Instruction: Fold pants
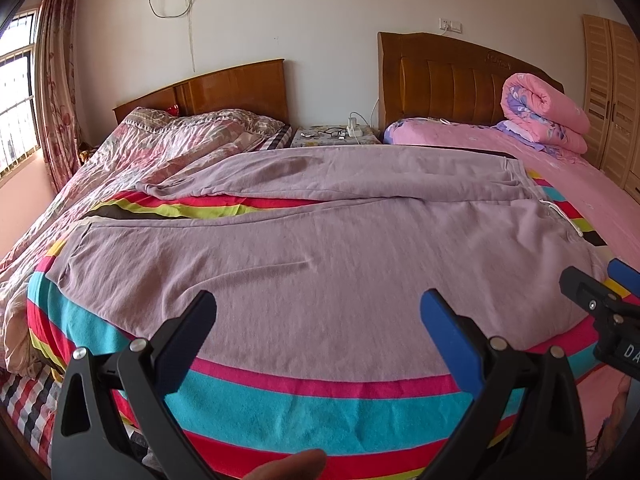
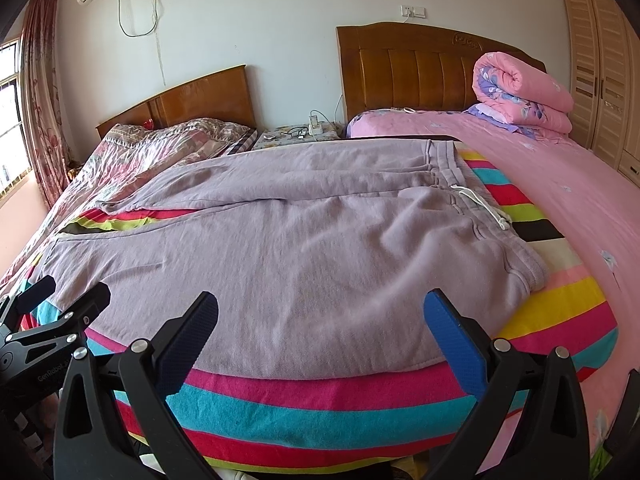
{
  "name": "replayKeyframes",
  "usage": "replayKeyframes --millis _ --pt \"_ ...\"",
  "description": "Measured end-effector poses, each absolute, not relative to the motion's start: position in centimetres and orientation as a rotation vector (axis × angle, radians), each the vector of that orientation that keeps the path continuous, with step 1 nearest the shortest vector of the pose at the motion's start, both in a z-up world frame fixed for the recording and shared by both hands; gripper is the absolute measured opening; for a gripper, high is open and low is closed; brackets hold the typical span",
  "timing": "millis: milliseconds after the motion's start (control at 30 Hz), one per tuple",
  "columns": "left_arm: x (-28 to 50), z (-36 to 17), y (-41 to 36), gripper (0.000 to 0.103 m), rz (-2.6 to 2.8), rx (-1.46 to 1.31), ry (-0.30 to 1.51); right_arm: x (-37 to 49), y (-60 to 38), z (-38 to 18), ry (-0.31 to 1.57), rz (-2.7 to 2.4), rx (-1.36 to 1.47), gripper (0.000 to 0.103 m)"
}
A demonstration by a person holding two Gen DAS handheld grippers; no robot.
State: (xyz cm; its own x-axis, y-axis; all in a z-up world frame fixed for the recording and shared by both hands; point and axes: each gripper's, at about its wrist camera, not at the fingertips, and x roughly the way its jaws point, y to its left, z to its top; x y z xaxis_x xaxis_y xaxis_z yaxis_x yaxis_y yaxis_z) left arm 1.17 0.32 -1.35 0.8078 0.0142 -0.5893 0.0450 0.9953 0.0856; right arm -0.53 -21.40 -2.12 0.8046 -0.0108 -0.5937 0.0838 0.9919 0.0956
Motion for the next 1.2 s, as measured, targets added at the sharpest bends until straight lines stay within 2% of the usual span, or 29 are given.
replayKeyframes --millis 200,333,433,567,733,800,933,1000,1033,1100,1167,1200 --pt "9.3 1.0 1.4 0.102 0.021 0.173 0.701 6.9 -25.0 -0.6 0.675 0.055 0.081 0.099" --pt "19.0 2.0 3.2 0.102 -0.096 0.039 0.876 16.5 -27.7 1.0 0.715 0.094 -0.028 0.099" --pt "26.8 0.9 3.9 0.102 -0.189 -0.107 1.027 25.8 -28.9 0.3 0.777 0.164 -0.122 0.099" --pt "35.1 -1.4 4.1 0.102 -0.208 -0.277 1.025 37.4 -30.5 -2.3 0.88 0.271 -0.154 0.099" --pt "43.2 -4.8 4.0 0.102 -0.249 -0.419 1.157 46.3 -29.0 -5.6 0.957 0.415 -0.272 0.096" --pt "45.6 -5.7 3.7 0.102 -0.272 -0.446 1.202 48.6 -28.2 -6.6 0.985 0.485 -0.275 0.085" --pt "48.4 -6.8 3.6 0.102 -0.292 -0.523 1.221 51.0 -26.9 -8.9 1.048 0.555 -0.299 0.069" --pt "49.2 -7.0 3.3 0.102 -0.307 -0.532 1.21 51.3 -26.4 -9.3 1.045 0.612 -0.281 0.055" --pt "49.4 -7.1 3.0 0.102 -0.311 -0.532 1.208 51.1 -26.3 -9.2 1.036 0.628 -0.275 0.051" --pt "49.7 -7.3 2.6 0.102 -0.311 -0.536 1.209 50.3 -25.7 -9.1 1.005 0.64 -0.305 0.028" --pt "49.5 -7.3 2.7 0.101 -0.314 -0.546 1.207 48.5 -24.8 -8.5 0.959 0.606 -0.383 0.018" --pt "49.4 -7.1 2.8 0.101 -0.307 -0.549 1.199 47.3 -24.5 -8.0 0.931 0.59 -0.418 0.017"
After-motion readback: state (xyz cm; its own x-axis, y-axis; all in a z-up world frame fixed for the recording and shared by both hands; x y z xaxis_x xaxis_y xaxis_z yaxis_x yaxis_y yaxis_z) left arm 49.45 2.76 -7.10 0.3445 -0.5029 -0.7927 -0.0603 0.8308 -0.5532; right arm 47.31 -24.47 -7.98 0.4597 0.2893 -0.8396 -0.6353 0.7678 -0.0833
